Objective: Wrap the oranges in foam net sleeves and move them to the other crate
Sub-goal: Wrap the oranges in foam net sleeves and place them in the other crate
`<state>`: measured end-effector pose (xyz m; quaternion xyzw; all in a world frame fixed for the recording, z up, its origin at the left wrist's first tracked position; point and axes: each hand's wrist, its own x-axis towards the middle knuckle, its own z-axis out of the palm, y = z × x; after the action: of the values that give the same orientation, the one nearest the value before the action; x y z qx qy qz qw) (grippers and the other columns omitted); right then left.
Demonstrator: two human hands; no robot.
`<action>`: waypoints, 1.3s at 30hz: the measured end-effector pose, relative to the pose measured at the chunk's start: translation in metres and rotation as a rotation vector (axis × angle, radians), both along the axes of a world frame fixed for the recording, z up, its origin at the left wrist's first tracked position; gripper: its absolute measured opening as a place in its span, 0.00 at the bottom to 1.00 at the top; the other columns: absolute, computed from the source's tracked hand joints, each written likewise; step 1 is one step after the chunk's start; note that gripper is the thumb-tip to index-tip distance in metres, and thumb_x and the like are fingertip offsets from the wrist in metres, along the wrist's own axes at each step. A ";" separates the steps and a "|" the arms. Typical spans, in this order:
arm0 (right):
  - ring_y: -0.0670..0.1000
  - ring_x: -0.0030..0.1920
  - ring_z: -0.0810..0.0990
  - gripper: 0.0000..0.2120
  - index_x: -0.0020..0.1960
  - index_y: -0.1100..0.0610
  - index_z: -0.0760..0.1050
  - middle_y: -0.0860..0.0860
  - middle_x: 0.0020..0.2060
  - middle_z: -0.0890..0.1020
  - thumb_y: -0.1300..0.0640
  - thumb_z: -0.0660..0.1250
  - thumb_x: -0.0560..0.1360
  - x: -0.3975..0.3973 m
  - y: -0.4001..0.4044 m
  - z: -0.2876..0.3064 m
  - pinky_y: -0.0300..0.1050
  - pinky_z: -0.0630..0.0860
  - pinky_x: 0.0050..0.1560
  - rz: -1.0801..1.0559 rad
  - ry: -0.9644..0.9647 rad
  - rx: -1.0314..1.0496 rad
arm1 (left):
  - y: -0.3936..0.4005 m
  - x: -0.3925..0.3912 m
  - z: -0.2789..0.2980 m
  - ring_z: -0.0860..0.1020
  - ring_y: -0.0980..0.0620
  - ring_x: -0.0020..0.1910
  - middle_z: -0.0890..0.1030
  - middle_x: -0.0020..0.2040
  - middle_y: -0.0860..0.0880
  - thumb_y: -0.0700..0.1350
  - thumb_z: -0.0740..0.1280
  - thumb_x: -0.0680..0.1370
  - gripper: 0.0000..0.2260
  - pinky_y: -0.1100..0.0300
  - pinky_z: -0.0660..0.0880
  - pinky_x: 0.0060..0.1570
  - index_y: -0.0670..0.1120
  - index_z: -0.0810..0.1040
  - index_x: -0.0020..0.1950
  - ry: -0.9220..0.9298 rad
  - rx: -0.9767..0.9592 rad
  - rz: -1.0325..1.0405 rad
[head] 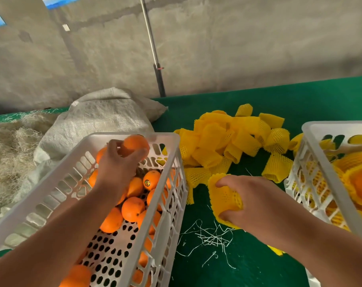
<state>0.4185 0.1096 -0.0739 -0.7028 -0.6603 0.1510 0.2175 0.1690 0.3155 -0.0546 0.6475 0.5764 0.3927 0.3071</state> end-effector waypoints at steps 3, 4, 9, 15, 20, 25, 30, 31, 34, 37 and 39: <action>0.35 0.54 0.70 0.34 0.75 0.38 0.69 0.37 0.65 0.79 0.36 0.74 0.72 -0.001 0.000 0.000 0.27 0.67 0.44 -0.013 0.017 0.022 | -0.048 0.014 0.040 0.85 0.47 0.50 0.85 0.54 0.47 0.62 0.75 0.71 0.17 0.56 0.81 0.39 0.57 0.82 0.56 -0.459 -0.111 -0.309; 0.35 0.53 0.70 0.34 0.74 0.38 0.69 0.37 0.64 0.79 0.35 0.74 0.71 -0.001 0.001 0.001 0.25 0.66 0.43 -0.018 0.013 0.032 | -0.065 0.020 0.048 0.85 0.45 0.51 0.85 0.55 0.46 0.61 0.75 0.72 0.18 0.54 0.81 0.40 0.56 0.83 0.59 -0.518 -0.155 -0.442; 0.39 0.39 0.78 0.16 0.54 0.39 0.76 0.38 0.41 0.79 0.35 0.71 0.70 0.000 -0.002 0.004 0.34 0.69 0.32 0.035 0.116 0.118 | -0.129 0.053 0.040 0.84 0.42 0.50 0.83 0.55 0.42 0.52 0.78 0.72 0.23 0.52 0.82 0.41 0.47 0.81 0.64 -0.473 -0.376 -0.853; 0.42 0.50 0.84 0.16 0.54 0.42 0.80 0.38 0.48 0.84 0.49 0.80 0.69 0.003 -0.002 0.008 0.41 0.80 0.44 0.120 0.292 0.139 | -0.140 0.049 0.017 0.85 0.46 0.56 0.83 0.60 0.50 0.49 0.82 0.68 0.27 0.48 0.83 0.50 0.59 0.78 0.65 -0.227 -0.407 -0.940; 0.33 0.58 0.79 0.32 0.69 0.37 0.74 0.32 0.58 0.81 0.37 0.78 0.67 0.004 -0.001 0.009 0.27 0.75 0.51 0.099 0.161 0.148 | -0.133 0.045 0.015 0.84 0.50 0.58 0.84 0.60 0.54 0.61 0.77 0.68 0.25 0.44 0.83 0.50 0.65 0.78 0.64 -0.063 -0.340 -0.886; 0.21 0.58 0.70 0.38 0.73 0.34 0.65 0.13 0.54 0.69 0.32 0.73 0.65 -0.004 -0.002 0.013 0.16 0.62 0.55 0.073 0.102 0.211 | -0.132 0.042 0.016 0.80 0.57 0.56 0.75 0.60 0.65 0.77 0.71 0.61 0.32 0.49 0.83 0.50 0.64 0.81 0.59 0.078 -0.203 -0.720; 0.29 0.58 0.76 0.29 0.68 0.27 0.69 0.20 0.58 0.75 0.29 0.71 0.68 -0.012 -0.002 0.020 0.19 0.69 0.52 0.084 0.106 0.213 | -0.130 0.042 0.020 0.75 0.65 0.62 0.68 0.67 0.74 0.78 0.67 0.62 0.29 0.49 0.77 0.62 0.66 0.82 0.57 0.075 -0.247 -0.729; 0.30 0.58 0.78 0.28 0.68 0.29 0.71 0.22 0.58 0.76 0.31 0.73 0.69 -0.011 -0.003 0.019 0.22 0.72 0.50 0.083 0.102 0.212 | -0.130 0.042 0.020 0.79 0.61 0.61 0.75 0.67 0.69 0.76 0.68 0.64 0.27 0.46 0.76 0.62 0.64 0.83 0.57 0.026 -0.287 -0.761; 0.32 0.55 0.79 0.30 0.70 0.33 0.72 0.27 0.58 0.78 0.34 0.75 0.70 -0.011 -0.004 0.019 0.26 0.75 0.45 0.058 0.054 0.209 | -0.131 0.042 0.022 0.87 0.53 0.47 0.86 0.54 0.58 0.69 0.71 0.69 0.21 0.45 0.77 0.60 0.60 0.83 0.57 -0.099 -0.340 -0.764; 0.32 0.56 0.78 0.29 0.71 0.33 0.70 0.27 0.59 0.78 0.35 0.71 0.72 -0.012 -0.006 0.020 0.27 0.75 0.46 0.038 0.035 0.239 | -0.129 0.041 0.019 0.85 0.59 0.45 0.85 0.50 0.63 0.71 0.74 0.67 0.23 0.51 0.74 0.59 0.62 0.82 0.57 -0.028 -0.242 -0.612; 0.32 0.55 0.78 0.28 0.72 0.34 0.70 0.28 0.59 0.78 0.38 0.71 0.74 -0.013 -0.006 0.020 0.28 0.75 0.45 0.033 0.035 0.240 | -0.129 0.041 0.019 0.82 0.66 0.48 0.81 0.52 0.70 0.74 0.72 0.62 0.26 0.63 0.73 0.53 0.64 0.81 0.56 0.004 -0.176 -0.528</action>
<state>0.4054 0.1041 -0.0536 -0.6581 -0.6811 0.0868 0.3091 0.2097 0.1869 -0.0359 0.7470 0.4203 0.2462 0.4526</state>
